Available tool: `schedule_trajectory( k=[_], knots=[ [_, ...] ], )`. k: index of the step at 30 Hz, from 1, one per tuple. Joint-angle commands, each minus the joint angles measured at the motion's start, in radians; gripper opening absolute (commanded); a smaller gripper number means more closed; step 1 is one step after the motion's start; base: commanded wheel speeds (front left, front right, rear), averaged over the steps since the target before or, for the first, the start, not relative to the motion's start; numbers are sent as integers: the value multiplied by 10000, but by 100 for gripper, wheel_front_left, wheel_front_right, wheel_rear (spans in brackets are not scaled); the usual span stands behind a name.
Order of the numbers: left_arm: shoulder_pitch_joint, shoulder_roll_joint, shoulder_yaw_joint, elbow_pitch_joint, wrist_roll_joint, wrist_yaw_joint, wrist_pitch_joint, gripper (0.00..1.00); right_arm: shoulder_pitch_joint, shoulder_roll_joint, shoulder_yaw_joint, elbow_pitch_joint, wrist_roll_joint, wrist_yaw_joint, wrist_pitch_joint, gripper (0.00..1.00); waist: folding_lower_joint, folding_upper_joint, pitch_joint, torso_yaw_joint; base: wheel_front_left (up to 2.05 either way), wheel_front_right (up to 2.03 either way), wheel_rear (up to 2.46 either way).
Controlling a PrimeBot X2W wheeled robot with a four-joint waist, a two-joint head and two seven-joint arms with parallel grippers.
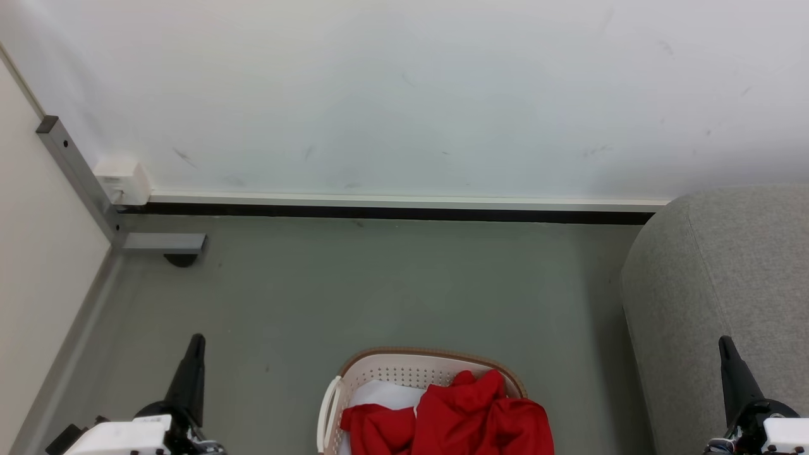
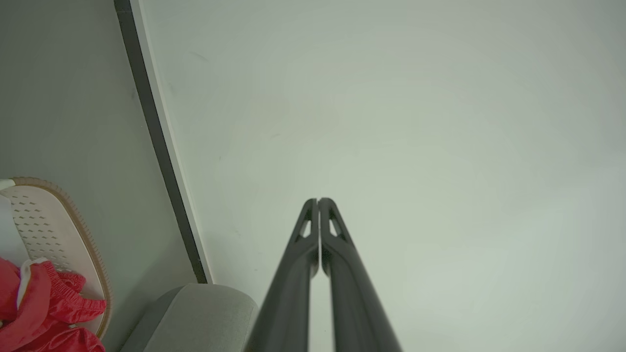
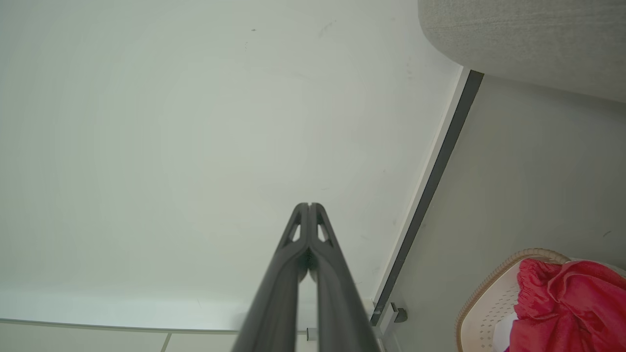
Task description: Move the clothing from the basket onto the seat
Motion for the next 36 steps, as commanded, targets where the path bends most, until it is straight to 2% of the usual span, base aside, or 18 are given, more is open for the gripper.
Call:
schedule_trajectory(
  k=[1, 21, 22, 26, 32, 36],
  knots=[
    [110, 19, 6, -6, -135, -14, 29, 0, -127, -4, -42, 25, -101, -20, 32, 0, 0, 0, 0, 0, 0, 0, 0],
    [110, 19, 5, -6, -136, -13, 29, 0, -128, -3, -43, 26, -102, -22, 32, 0, 0, 0, 0, 0, 0, 0, 0],
    [0, -2, 0, 7, 1, 0, -3, 100, 1, 0, 4, 6, 2, 0, 0, 100, 0, 0, 0, 0, 0, 0, 0],
    [198, -83, -26, 281, -3, 2, -37, 100, 244, 99, 83, 261, 36, 0, -35, 100, 0, 0, -1, 1, 0, 0, 0],
    [250, -72, -107, 45, -88, 24, -352, 100, 249, 88, 412, -47, 189, -1, -353, 100, 0, 0, -18, 14, 0, 0, 0],
    [293, -43, -127, -156, 237, 49, -548, 100, 207, 75, 624, -289, -75, -2, -548, 100, 0, 0, -35, 22, 0, 0, 0]
  ],
)
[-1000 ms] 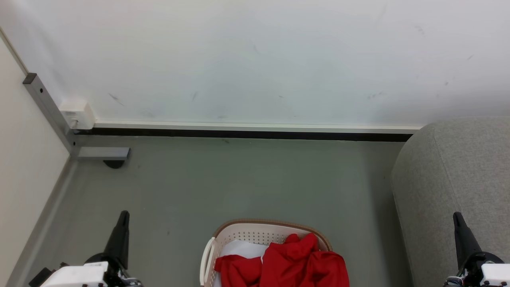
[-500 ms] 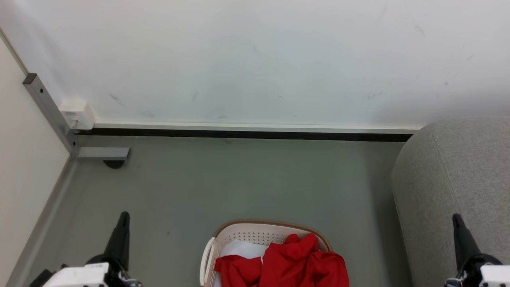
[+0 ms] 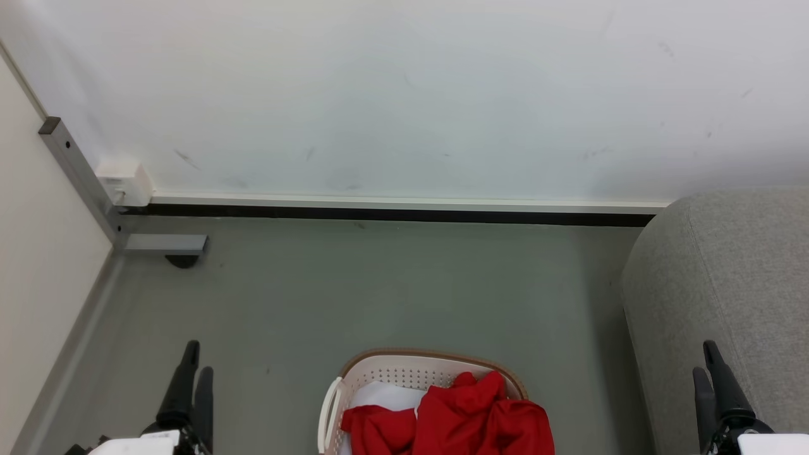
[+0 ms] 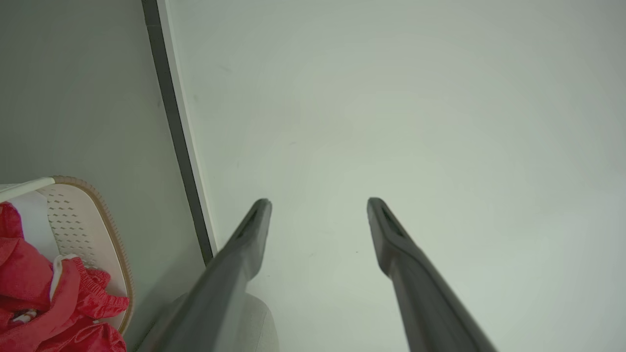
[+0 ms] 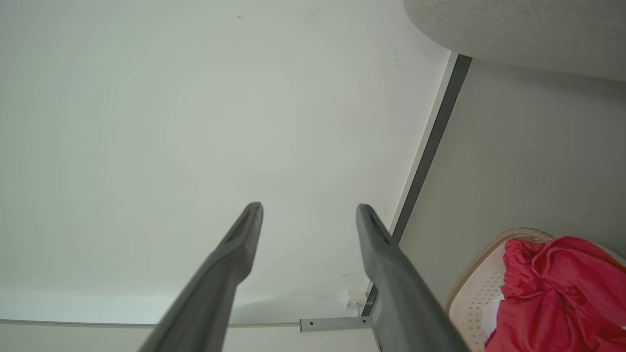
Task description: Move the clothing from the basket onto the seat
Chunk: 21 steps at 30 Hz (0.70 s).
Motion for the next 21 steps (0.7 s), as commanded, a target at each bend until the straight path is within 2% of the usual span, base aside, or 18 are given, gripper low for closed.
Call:
schedule_trajectory(
  k=[1, 7, 21],
  knots=[
    [-80, 88, 11, -277, 195, -12, -106, 100, -225, -102, 111, -303, -196, -2, -122, 100, 0, -1, -6, 4, 0, 0, 0],
    [-5, 95, -65, -666, 1348, -22, -380, 100, -204, -105, 258, -561, -998, -3, -395, 100, 0, -1, -41, 28, 0, 0, 0],
    [174, 166, -320, -1420, 5230, 33, -958, 100, -114, -122, 882, -872, -4456, -5, -973, 100, 0, -1, -85, 57, 0, 0, 0]
  ],
)
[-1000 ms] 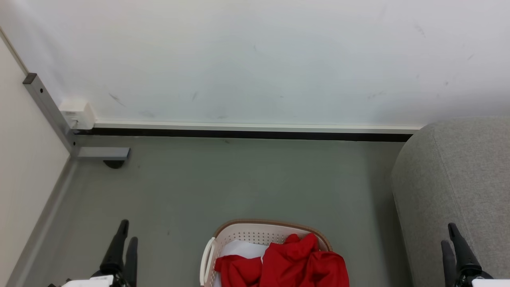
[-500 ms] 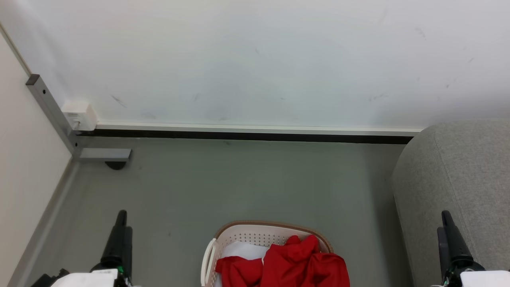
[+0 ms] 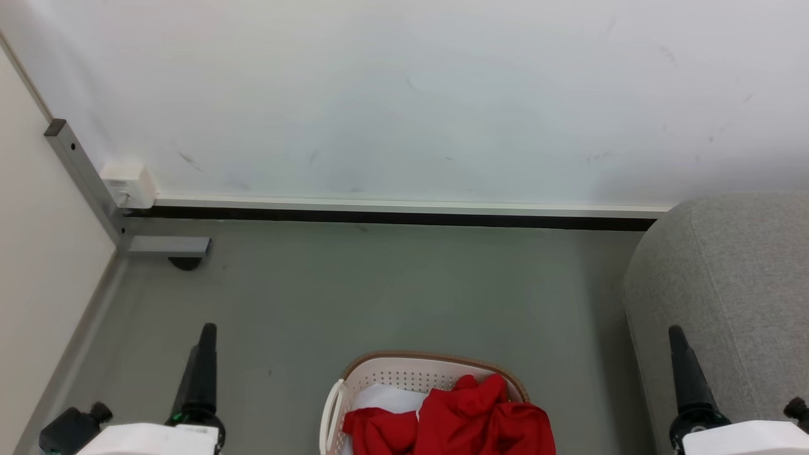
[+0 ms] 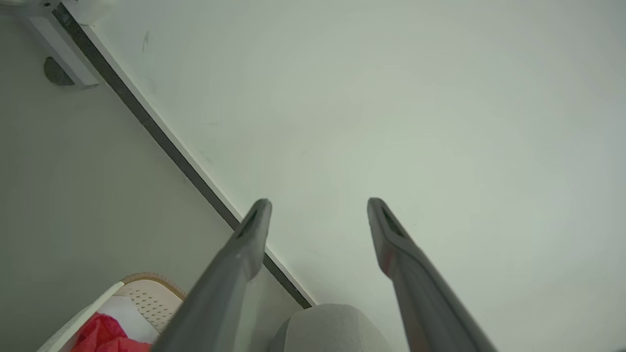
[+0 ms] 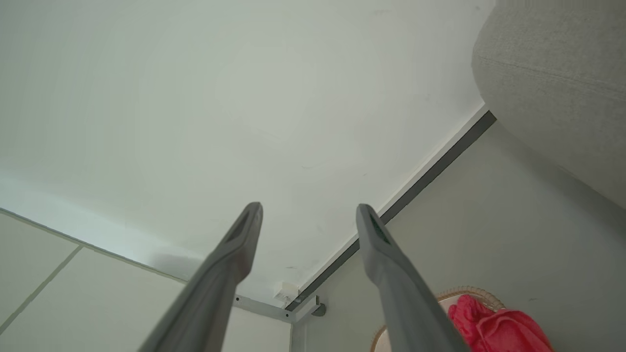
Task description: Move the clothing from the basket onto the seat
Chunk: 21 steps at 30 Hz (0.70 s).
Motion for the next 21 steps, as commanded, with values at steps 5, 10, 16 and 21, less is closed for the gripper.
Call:
schedule_trajectory(
  k=[5, 10, 16, 21],
  knots=[
    [12, 252, -191, -440, 1758, 114, -272, 100, -191, -194, 429, -277, -1680, -6, -262, 100, 0, 0, -8, 4, 0, 0, 0],
    [-20, 363, -431, -489, 2787, 240, -447, 100, -201, -220, 657, -316, -2677, -7, -443, 100, 0, 0, -6, 30, 0, 0, 0],
    [-90, 518, -729, -510, 3856, 520, -638, 100, -207, -244, 889, -243, -3674, -8, -634, 100, 0, 0, -13, 49, 0, 0, 0],
    [-65, 705, -966, -513, 4605, 730, -805, 100, -189, -206, 888, -160, -4455, -9, -794, 100, 0, 0, -20, 48, 0, 0, 0]
  ],
)
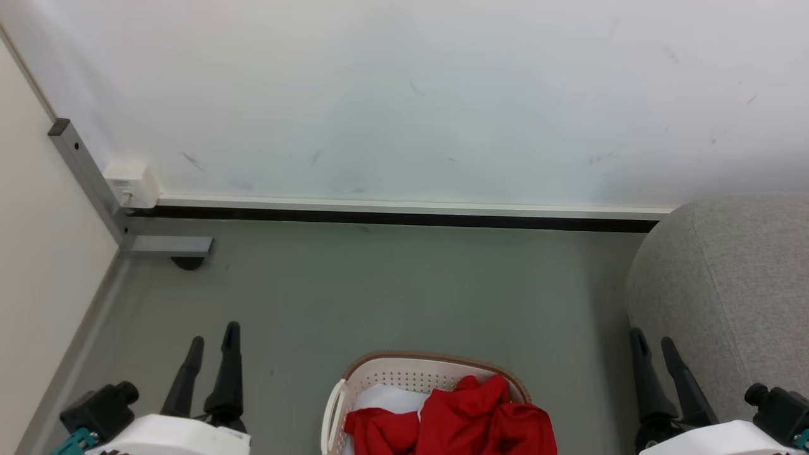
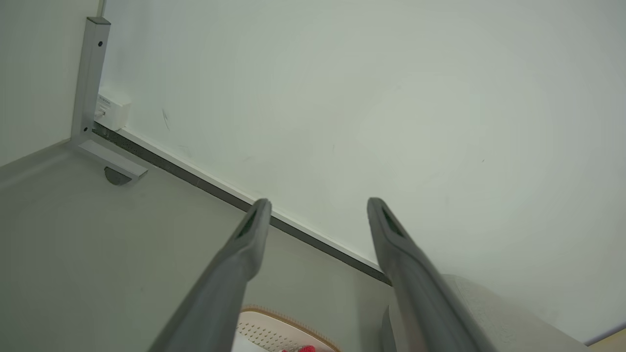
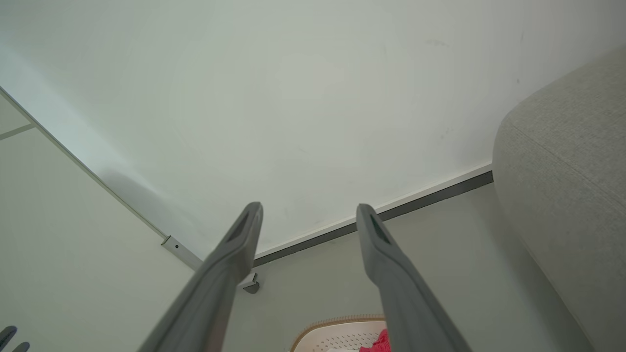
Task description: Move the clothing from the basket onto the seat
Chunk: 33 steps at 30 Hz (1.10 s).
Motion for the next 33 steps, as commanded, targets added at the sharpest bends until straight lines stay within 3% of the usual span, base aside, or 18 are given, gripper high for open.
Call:
schedule_trajectory(
  k=[1, 15, 33],
  knots=[
    [-84, 147, -74, -145, 450, 73, -128, 100, -173, -26, 7, -77, -407, -9, -105, 100, 0, 0, -7, -4, 0, 0, 0],
    [162, 426, -525, -322, 1782, 447, -526, 100, -98, 37, 128, -81, -2116, -11, -510, 100, 0, 0, -63, -113, 0, 0, 0],
    [297, 626, -864, -586, 3444, 715, -989, 100, -98, 27, 302, -292, -3491, -14, -953, 100, 0, 0, -84, -245, 0, 0, 0]
  ],
)
